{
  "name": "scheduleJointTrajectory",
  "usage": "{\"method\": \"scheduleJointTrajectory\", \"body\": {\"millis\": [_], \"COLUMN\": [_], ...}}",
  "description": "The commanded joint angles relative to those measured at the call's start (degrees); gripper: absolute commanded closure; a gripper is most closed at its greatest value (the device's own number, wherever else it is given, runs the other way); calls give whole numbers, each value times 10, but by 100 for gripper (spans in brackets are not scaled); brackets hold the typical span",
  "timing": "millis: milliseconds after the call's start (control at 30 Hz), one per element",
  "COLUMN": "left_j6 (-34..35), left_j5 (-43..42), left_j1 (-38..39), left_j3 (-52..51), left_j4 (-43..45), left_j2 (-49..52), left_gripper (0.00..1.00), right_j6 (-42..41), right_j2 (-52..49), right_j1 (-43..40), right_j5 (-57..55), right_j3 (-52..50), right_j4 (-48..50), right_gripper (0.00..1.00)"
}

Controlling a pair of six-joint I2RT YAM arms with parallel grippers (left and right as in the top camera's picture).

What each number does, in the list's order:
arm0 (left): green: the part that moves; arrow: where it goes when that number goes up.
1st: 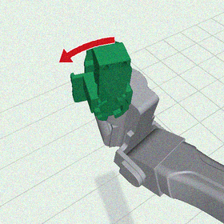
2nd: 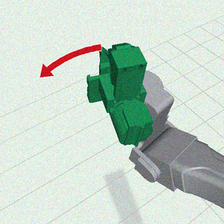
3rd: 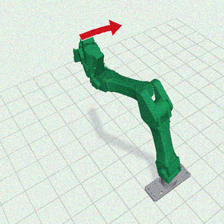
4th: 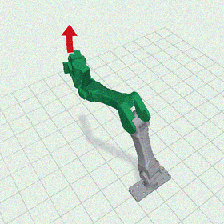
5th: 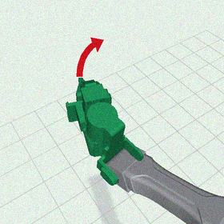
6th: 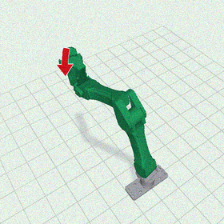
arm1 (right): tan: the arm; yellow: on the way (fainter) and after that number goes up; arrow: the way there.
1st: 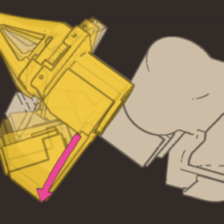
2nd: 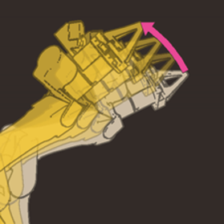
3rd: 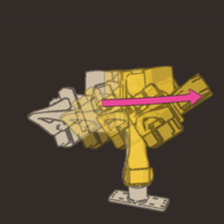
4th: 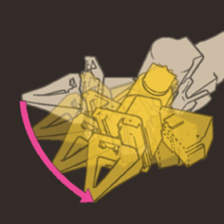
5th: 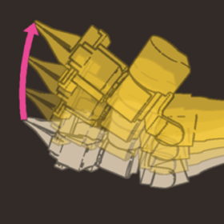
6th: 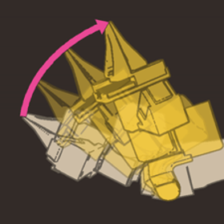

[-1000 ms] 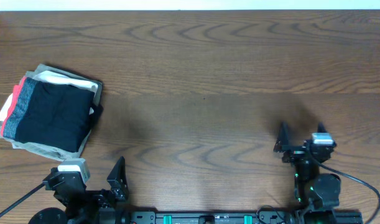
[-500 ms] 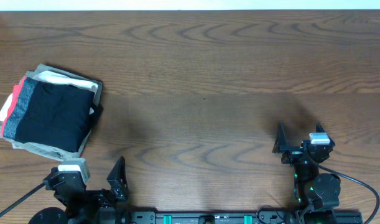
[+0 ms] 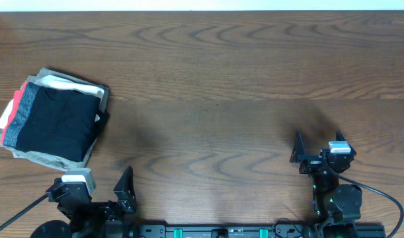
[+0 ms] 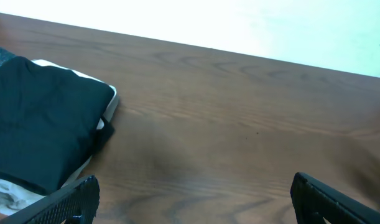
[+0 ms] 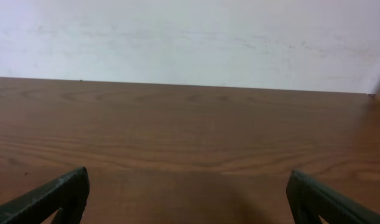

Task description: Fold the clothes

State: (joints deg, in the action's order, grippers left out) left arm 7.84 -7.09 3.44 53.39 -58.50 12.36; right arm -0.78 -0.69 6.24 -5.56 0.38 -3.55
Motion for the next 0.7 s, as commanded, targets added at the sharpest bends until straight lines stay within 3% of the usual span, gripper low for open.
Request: {"method": "scheduleJointTrajectory", "body": {"millis": [0,433,667], "left_j6": [-1,-1,-6], "left_j5": [5,5,8], "left_j1": [2,2,2], "left_j3": [0,-4,-74], "left_j4": [2,2,2], "left_j2": [-3,-3,-5], "left_gripper": [2,2,2], "right_j6": [9,9,9], "right_j2": [4,4,4], "right_j1": [9,9,9], "right_j5": [6,6,6], "right_j3": [-1,-1,-1], "right_j4": [-3,-3,-3], "right_gripper": [1,1,1]}}
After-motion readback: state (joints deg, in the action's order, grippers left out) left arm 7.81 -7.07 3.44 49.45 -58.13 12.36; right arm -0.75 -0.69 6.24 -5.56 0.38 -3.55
